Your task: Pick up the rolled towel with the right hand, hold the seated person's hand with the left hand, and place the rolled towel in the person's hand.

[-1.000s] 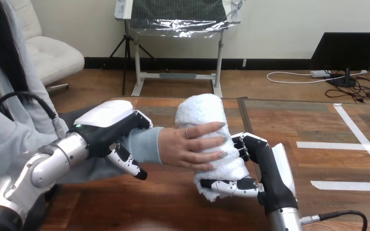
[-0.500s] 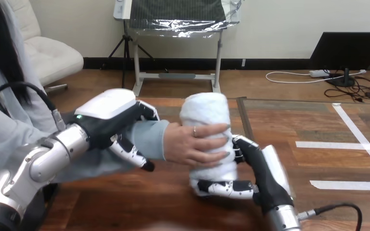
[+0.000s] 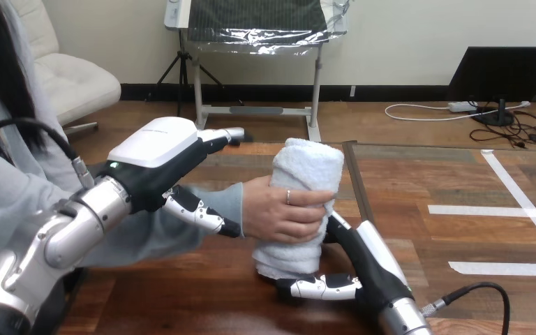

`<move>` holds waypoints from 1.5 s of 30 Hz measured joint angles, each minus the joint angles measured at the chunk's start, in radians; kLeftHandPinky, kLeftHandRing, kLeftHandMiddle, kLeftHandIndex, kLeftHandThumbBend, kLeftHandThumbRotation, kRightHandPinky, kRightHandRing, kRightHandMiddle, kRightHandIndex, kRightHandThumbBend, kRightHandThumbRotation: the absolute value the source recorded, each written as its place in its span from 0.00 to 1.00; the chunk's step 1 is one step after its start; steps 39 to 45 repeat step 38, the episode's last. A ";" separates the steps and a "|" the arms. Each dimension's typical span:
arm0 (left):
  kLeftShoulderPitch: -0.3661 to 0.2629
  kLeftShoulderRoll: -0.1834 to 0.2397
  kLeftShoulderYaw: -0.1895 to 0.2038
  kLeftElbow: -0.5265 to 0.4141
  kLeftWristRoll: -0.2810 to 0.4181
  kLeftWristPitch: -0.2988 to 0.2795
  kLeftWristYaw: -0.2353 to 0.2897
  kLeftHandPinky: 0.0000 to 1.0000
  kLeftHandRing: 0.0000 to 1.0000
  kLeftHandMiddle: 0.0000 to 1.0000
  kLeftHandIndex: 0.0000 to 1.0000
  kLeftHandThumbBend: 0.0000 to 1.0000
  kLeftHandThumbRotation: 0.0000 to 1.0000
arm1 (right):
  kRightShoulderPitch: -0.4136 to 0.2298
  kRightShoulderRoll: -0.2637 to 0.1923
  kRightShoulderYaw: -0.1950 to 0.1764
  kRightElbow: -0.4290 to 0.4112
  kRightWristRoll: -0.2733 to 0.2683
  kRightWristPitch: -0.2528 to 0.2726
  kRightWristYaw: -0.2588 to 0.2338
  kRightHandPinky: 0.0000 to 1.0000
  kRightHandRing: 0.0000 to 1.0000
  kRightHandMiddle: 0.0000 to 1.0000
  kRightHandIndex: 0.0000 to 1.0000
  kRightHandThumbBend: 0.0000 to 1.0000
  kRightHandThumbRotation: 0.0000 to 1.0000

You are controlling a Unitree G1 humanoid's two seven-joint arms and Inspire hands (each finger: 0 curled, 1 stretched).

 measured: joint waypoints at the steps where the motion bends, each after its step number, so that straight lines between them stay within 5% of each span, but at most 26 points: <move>1: 0.004 0.000 0.000 -0.004 0.000 0.001 0.005 0.93 0.96 0.97 0.99 1.00 0.46 | 0.000 -0.001 0.002 -0.001 0.000 0.003 0.003 0.99 1.00 0.99 1.00 1.00 0.53; 18: 0.098 0.004 0.001 -0.028 0.001 0.005 0.070 0.97 1.00 1.00 1.00 1.00 0.53 | -0.001 -0.012 0.004 -0.031 0.010 0.035 0.072 1.00 1.00 1.00 1.00 1.00 0.65; 38: 0.225 0.004 0.018 -0.091 0.000 0.043 0.088 1.00 1.00 1.00 1.00 1.00 0.57 | -0.001 -0.037 0.006 -0.052 0.011 0.036 0.115 1.00 1.00 1.00 1.00 1.00 0.73; 45: 0.225 0.004 0.018 -0.091 0.000 0.043 0.088 1.00 1.00 1.00 1.00 1.00 0.57 | -0.001 -0.037 0.006 -0.052 0.011 0.036 0.115 1.00 1.00 1.00 1.00 1.00 0.73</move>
